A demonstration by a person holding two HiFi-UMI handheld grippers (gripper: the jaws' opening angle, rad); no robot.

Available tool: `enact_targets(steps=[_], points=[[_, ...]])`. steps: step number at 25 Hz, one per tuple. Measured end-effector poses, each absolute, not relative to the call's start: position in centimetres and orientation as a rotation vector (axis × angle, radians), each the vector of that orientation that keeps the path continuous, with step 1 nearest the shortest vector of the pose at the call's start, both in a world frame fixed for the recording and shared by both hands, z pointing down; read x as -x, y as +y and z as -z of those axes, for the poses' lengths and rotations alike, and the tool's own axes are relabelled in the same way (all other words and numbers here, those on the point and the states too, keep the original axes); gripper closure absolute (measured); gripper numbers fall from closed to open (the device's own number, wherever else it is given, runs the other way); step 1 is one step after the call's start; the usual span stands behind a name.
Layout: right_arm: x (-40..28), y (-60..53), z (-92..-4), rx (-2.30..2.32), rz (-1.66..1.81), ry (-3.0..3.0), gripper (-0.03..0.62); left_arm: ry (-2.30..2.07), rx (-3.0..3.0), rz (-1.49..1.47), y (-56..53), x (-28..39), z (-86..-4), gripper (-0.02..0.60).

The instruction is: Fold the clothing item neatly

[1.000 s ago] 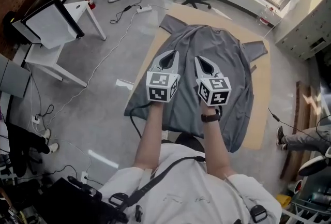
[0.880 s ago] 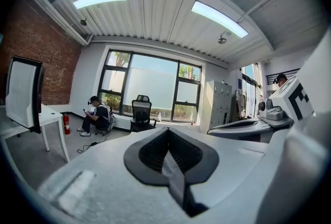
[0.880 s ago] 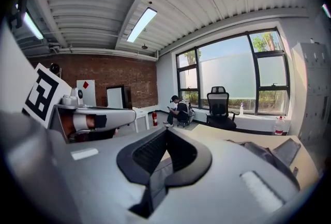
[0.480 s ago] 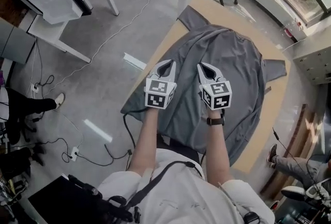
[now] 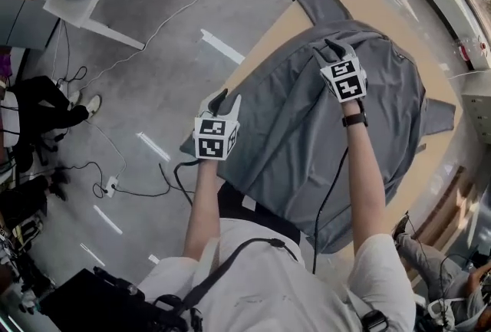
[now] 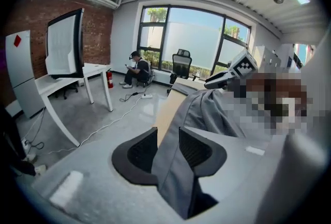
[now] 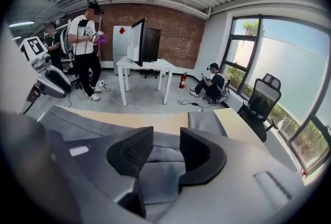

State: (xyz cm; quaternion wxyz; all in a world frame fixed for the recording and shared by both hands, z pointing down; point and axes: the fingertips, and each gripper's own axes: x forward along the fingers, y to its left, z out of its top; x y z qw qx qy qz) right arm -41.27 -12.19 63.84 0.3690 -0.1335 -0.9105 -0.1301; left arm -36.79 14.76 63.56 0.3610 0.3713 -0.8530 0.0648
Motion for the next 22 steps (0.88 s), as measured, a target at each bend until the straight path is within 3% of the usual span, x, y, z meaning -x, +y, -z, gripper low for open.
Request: enact_targets(steps=[8, 16, 19, 22], points=[[47.9, -17.7, -73.2, 0.303, 0.286, -2.14, 0.431, -2.035, -0.732, -0.212, 28.6, 32.6, -69.7, 0.436], [49.2, -18.7, -75.6, 0.221, 0.246, -2.089, 0.425, -1.868, -0.669, -0.257, 35.3, 26.5, -73.7, 0.41], [49.2, -18.0, -75.5, 0.223, 0.269, -2.09, 0.473, -1.918, -0.643, -0.257, 35.8, 26.7, -74.1, 0.416], [49.0, -17.7, -75.8, 0.22, 0.353, -2.078, 0.532, -1.946, -0.638, -0.274, 35.4, 27.1, -74.4, 0.491]])
